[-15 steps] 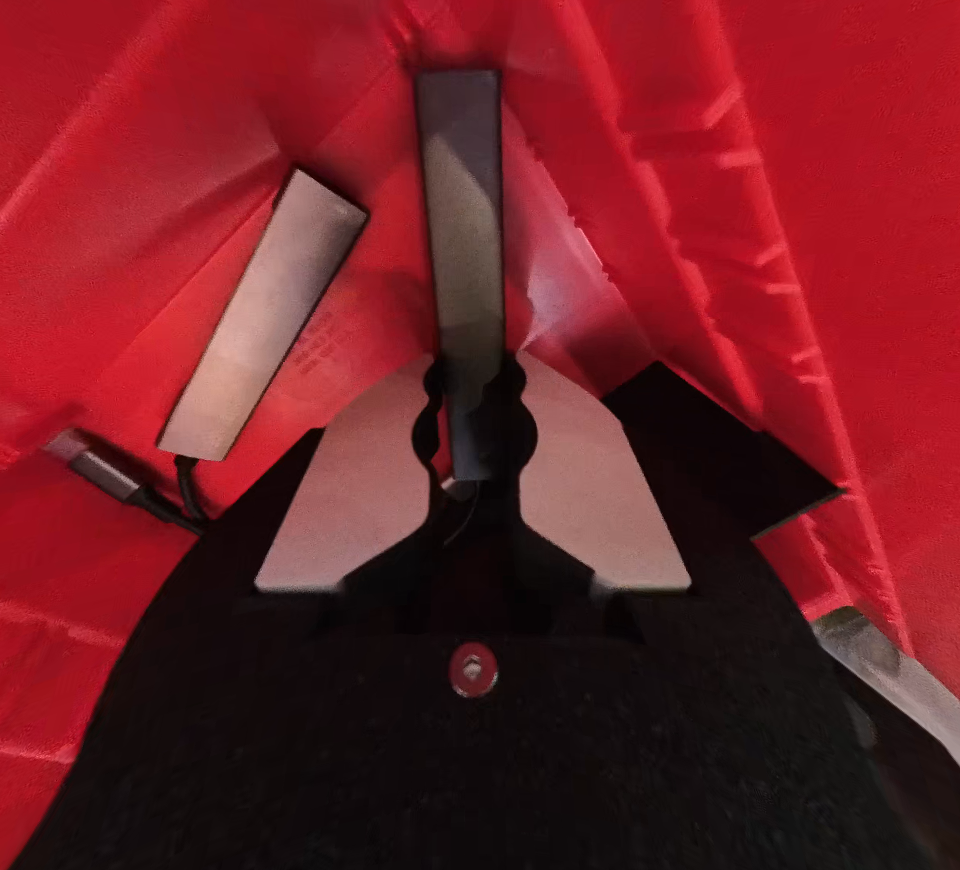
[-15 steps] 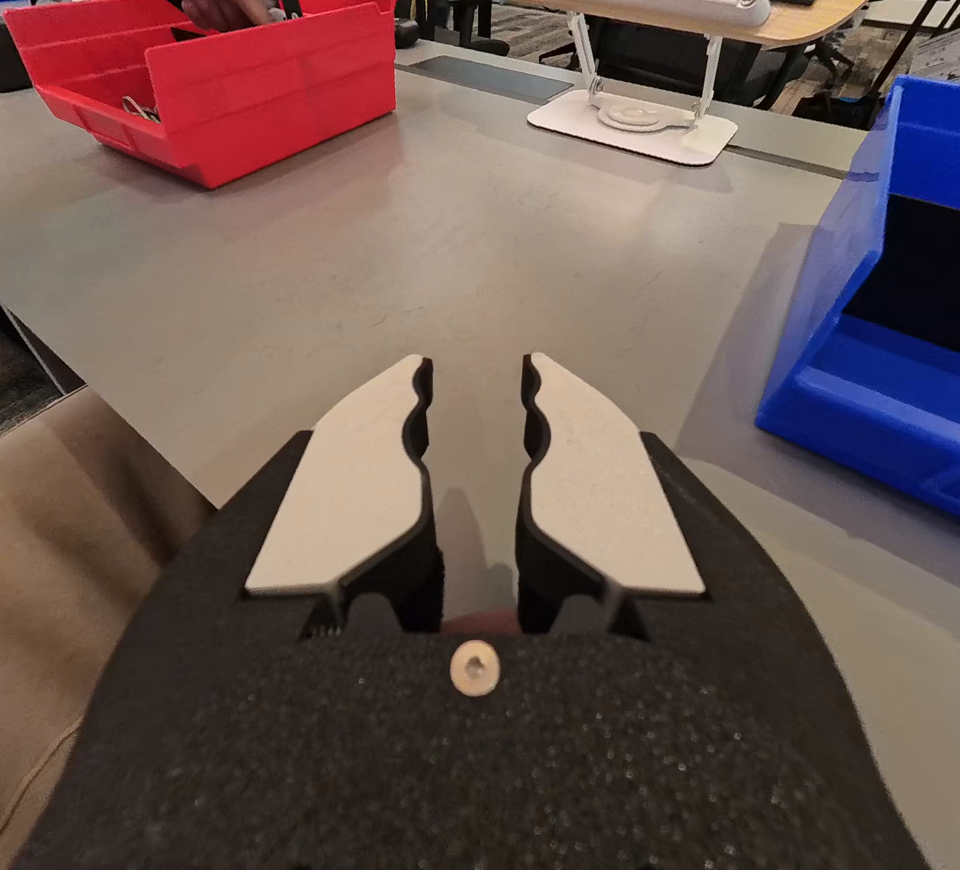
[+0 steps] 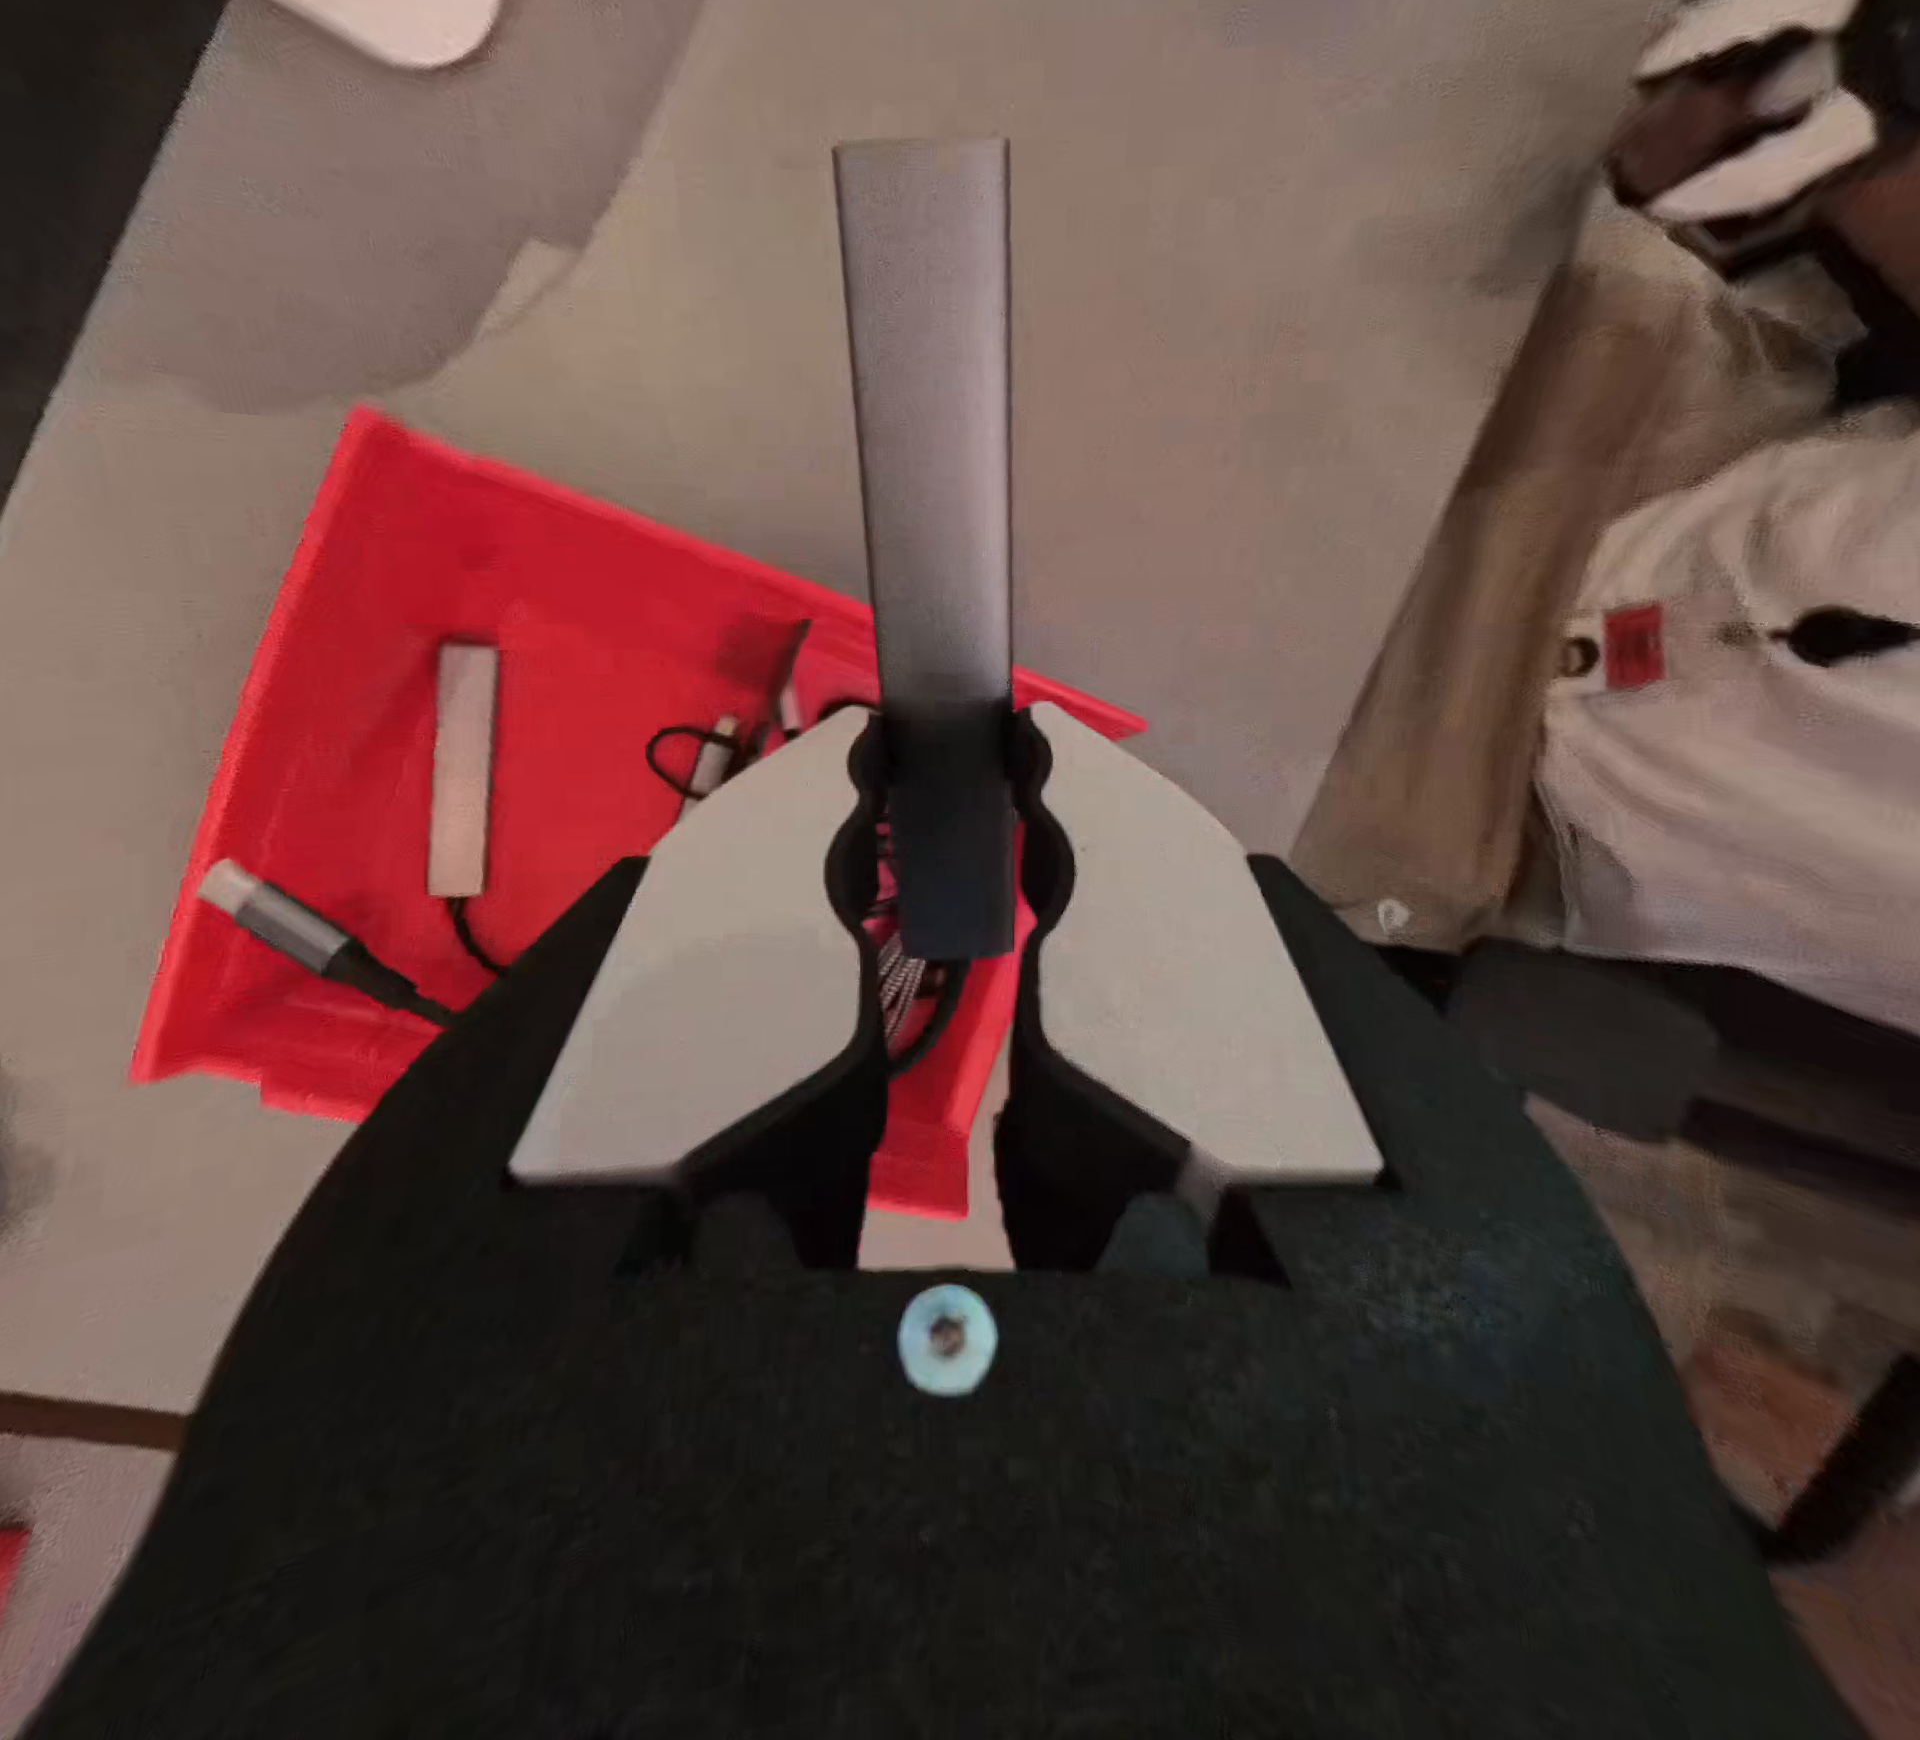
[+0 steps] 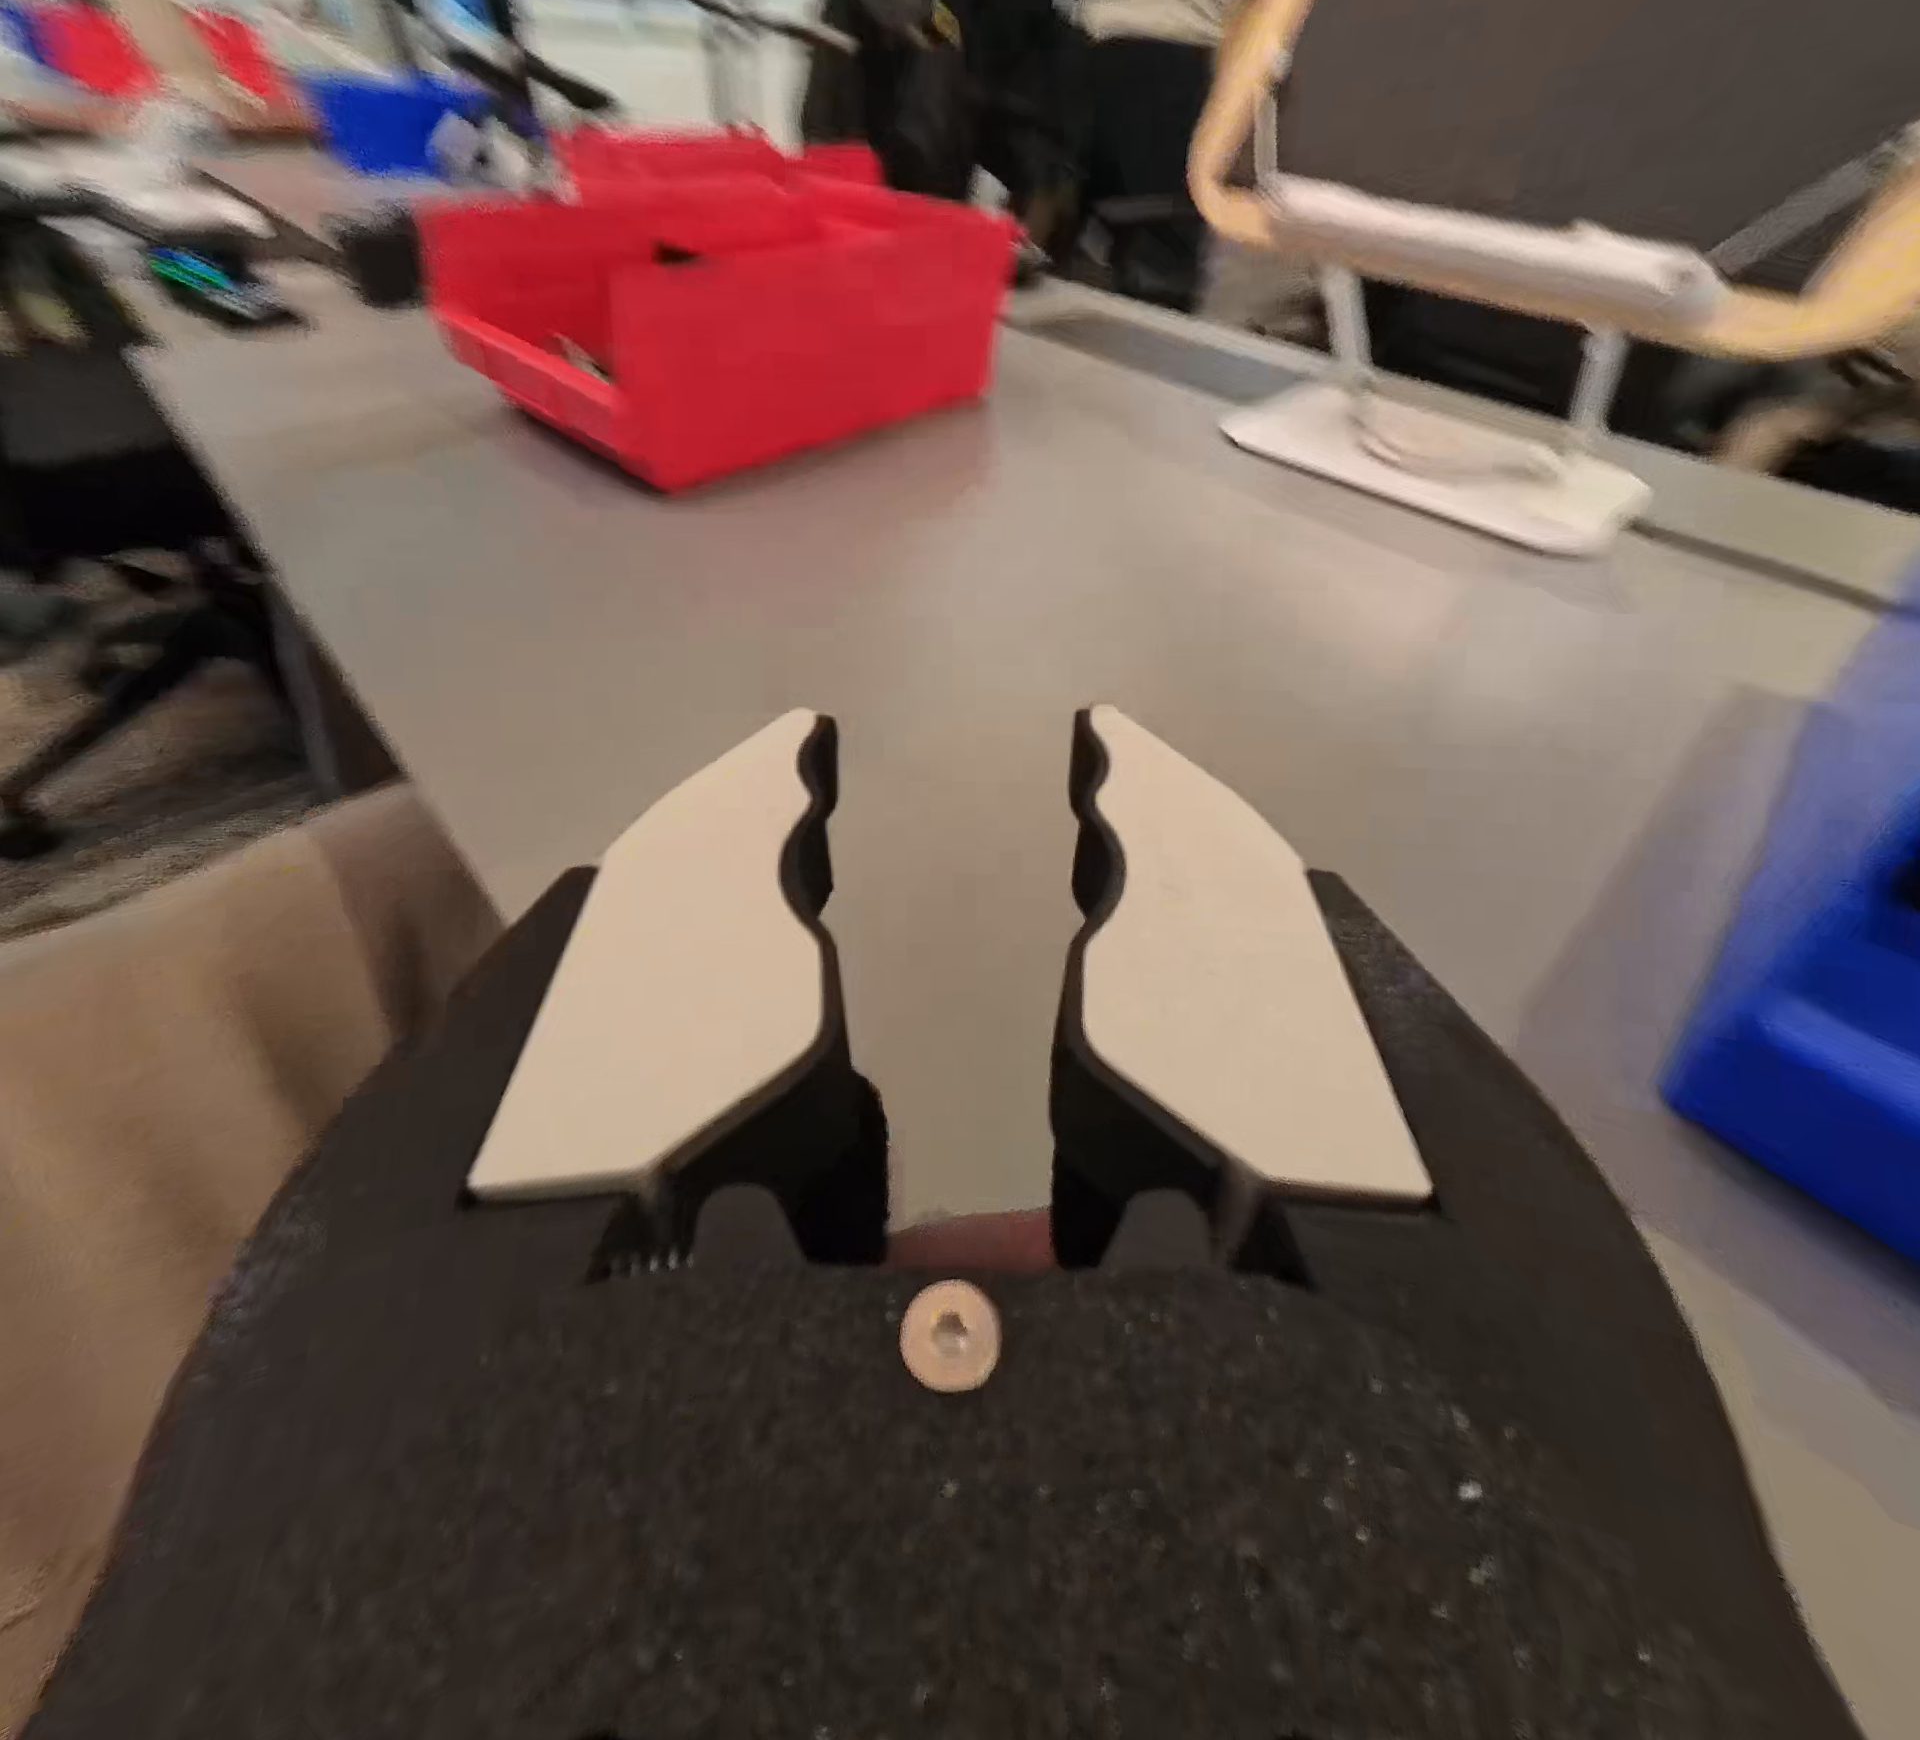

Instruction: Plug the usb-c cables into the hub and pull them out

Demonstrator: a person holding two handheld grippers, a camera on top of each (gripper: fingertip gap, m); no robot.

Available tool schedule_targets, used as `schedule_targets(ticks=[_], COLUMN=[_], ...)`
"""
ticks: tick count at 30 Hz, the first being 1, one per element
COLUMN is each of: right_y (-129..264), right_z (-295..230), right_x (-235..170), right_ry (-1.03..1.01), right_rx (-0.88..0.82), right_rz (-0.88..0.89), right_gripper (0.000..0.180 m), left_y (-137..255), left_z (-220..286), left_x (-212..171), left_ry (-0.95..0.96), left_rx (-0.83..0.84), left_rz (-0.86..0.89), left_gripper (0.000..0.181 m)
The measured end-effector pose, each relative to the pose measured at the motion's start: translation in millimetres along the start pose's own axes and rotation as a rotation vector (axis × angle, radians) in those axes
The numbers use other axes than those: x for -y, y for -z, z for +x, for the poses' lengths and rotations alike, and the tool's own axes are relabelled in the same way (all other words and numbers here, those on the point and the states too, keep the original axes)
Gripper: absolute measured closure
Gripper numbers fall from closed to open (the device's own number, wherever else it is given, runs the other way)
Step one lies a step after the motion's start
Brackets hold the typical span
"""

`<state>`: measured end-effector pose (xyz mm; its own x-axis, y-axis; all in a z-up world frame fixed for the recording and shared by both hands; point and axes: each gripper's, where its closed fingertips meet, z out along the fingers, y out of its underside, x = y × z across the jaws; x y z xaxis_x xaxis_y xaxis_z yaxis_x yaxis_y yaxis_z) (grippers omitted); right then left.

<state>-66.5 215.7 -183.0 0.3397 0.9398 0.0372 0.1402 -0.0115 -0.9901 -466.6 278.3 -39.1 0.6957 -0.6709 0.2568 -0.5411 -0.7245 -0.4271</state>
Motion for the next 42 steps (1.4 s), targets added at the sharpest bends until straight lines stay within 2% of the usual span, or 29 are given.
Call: schedule_targets(ticks=[2,5,10,13,17,24,28,42], right_y=[-1.4,-9.4,-31.2,-43.4,-48.1,-55.7,-63.6,-81.8], right_z=[-15.5,-12.4,6.3,4.2,1.2,1.6,0.7,-16.6], right_x=[22.4,52.3,104.3,112.7,114.9,88.5,85.8,82.1], right_ry=[-0.014,0.014,0.359,0.562,0.625,0.67,0.706,0.728], right_rx=[0.156,0.286,0.304,0.31,0.301,0.333,0.324,0.391], right_rz=[0.095,0.144,0.126,0.09,0.131,0.039,0.052,0.074], right_gripper=[0.137,0.138,0.138,0.141,0.146,0.154,0.169,0.168], left_y=[-3.8,-38.2,-117.3,-149.8,-177.2,-191.4,-194.1,-189.7], left_z=[48.2,115.1,185.1,206.7,222.2,225.9,230.0,218.1], left_x=[23.6,47.2,67.9,77.9,84.7,91.0,89.1,71.8], left_ry=[-0.141,-0.335,-0.525,-0.576,-0.614,-0.609,-0.616,-0.559], left_rx=[-0.075,-0.206,-0.421,-0.523,-0.627,-0.697,-0.731,-0.733], left_rz=[-0.088,-0.277,-0.504,-0.57,-0.596,-0.638,-0.66,-0.672], left_gripper=[0.158,0.158,0.158,0.158,0.158,0.158,0.158,0.158])
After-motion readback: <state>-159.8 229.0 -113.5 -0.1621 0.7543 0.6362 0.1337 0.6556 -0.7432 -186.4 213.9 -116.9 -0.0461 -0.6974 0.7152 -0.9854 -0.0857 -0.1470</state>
